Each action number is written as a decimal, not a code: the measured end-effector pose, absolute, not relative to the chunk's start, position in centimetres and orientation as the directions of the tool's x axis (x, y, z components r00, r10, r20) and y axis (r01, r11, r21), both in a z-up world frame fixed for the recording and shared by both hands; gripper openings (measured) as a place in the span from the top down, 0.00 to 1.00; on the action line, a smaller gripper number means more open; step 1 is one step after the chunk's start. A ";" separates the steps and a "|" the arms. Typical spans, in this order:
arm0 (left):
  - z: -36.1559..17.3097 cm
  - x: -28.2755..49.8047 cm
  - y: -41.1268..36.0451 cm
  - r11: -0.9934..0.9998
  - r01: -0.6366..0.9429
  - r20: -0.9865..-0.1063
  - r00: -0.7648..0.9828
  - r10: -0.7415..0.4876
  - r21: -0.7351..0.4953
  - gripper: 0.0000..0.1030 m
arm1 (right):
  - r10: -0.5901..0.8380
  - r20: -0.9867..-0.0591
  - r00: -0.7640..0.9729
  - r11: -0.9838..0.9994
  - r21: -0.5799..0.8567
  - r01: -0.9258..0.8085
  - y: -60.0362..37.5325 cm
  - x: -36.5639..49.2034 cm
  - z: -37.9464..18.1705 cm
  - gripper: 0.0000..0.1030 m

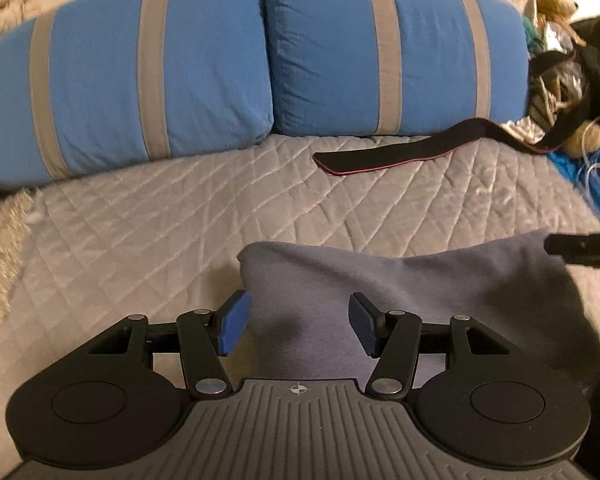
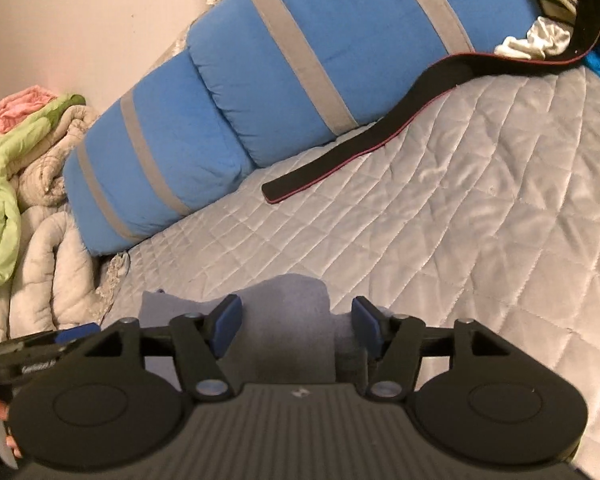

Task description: Fold clothes

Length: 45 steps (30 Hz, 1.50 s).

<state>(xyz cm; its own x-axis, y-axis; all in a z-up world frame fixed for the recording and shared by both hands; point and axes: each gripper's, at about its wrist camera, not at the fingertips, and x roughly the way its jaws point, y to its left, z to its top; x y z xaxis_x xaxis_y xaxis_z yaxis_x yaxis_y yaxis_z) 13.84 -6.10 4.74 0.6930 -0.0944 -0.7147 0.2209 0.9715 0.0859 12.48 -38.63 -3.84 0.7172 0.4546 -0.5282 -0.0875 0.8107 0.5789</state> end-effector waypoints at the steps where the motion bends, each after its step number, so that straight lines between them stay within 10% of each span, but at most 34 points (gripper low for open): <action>1: 4.7 13.7 -6.4 0.968 0.226 -0.710 0.699 -0.085 0.106 0.48 | 0.453 -0.526 0.719 0.812 0.577 -0.090 -38.5 12.6 -4.0 0.30; 9: 4.2 12.9 -7.9 0.943 0.258 -0.689 0.723 -0.045 0.209 0.48 | 0.469 -0.512 0.720 0.806 0.582 -0.111 -38.5 12.6 -4.2 0.52; 45: 5.4 10.2 -9.7 0.900 0.259 -0.535 0.844 -0.035 0.349 0.48 | 0.467 -0.502 0.728 0.805 0.583 -0.115 -38.5 12.6 -4.8 0.49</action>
